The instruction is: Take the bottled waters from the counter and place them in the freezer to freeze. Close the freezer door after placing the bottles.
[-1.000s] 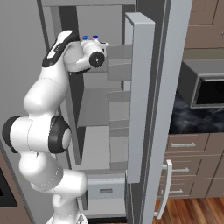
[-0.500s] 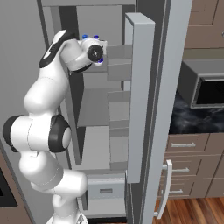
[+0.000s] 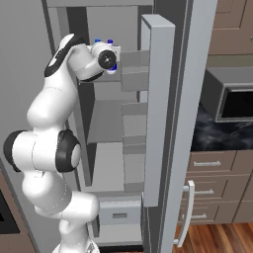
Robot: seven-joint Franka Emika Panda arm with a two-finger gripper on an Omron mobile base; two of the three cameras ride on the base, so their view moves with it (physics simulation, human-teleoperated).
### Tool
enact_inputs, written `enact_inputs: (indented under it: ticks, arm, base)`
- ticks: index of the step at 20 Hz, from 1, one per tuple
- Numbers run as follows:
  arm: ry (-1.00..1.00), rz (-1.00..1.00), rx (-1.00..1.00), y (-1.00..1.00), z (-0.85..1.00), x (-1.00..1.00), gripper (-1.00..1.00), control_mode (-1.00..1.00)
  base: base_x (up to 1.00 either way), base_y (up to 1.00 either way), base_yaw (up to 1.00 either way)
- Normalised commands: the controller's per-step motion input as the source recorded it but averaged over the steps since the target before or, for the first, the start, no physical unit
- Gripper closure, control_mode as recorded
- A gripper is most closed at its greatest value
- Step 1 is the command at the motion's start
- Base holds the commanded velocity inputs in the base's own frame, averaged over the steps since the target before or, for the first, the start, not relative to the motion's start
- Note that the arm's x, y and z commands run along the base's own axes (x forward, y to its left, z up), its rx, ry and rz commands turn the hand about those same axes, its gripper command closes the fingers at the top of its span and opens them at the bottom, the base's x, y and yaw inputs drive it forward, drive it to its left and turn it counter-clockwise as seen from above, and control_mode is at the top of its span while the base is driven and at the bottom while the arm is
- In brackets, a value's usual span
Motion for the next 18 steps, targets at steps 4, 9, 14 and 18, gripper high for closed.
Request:
enact_inputs:
  ticks: [4, 9, 14, 18]
  arm:
    - [0.0, 0.0, 0.0, 0.0, 0.0, 0.0, -1.0, -1.0]
    - [0.0, 0.0, 0.0, 0.0, 0.0, -0.17, -1.0, -1.0]
    - [-0.1, -0.01, 0.0, 0.0, 0.19, -0.85, -1.0, -1.0]
    - [-0.28, -0.04, 0.0, 0.0, 0.55, -1.0, -1.0, -1.0]
  base:
    - [0.0, 0.0, 0.0]
    - [0.0, 0.0, 0.0]
    - [0.0, 0.0, 0.0]
    - [0.0, 0.0, 0.0]
